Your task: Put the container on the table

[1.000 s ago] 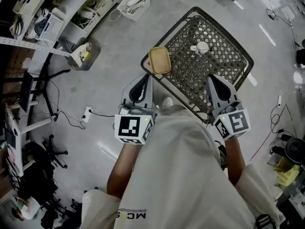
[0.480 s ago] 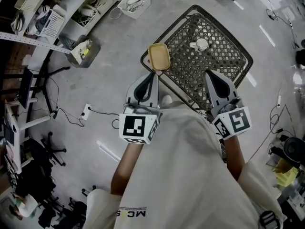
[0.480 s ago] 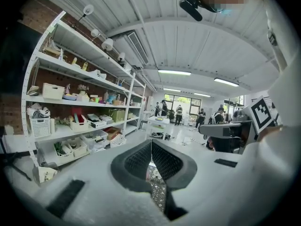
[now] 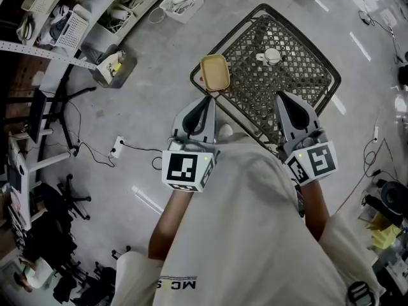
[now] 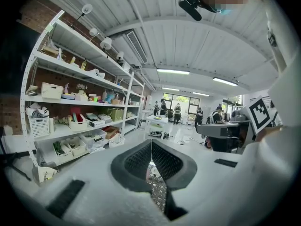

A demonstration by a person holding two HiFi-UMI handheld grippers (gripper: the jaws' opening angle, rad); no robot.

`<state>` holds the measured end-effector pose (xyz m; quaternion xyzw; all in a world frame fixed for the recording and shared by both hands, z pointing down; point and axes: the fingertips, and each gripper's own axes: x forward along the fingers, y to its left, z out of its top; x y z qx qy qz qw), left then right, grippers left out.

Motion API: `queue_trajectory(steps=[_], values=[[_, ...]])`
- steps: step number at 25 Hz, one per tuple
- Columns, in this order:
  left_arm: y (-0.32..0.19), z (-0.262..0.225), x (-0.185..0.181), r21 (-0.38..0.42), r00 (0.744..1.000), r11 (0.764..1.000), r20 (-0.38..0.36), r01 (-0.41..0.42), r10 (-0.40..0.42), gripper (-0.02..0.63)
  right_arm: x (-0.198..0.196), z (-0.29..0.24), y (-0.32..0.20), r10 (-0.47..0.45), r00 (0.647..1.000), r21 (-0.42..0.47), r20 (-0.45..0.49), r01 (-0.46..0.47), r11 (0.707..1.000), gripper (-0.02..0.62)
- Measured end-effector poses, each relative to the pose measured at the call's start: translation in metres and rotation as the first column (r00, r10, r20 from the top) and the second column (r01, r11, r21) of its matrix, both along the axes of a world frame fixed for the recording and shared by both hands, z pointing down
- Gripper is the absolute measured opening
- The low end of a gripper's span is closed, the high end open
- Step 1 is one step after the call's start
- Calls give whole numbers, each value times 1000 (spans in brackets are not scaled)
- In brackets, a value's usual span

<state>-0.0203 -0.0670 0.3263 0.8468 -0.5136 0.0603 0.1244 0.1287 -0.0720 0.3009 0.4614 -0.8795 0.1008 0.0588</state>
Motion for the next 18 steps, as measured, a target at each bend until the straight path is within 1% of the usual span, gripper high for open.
queue_trajectory(steps=[5,10,14,18], values=[[3,0,4,5,1000,1000,3,-7,7,26,-2,1,5,-17,1000,3,-6,17,1000,20],[4,-3,4,3,1000,1000,-2,-21,21,26,-7,-1,8,-64,997,16,-47,65,998,20],[2,-7,0,10,1000,1000,1,-24,24,26,-23,1,7,-115,991,18,-64,116,993,20],[9,0,17,9,999,999,0,-33,33,26,-20,2,20,-154,986,20,-62,155,988,20]])
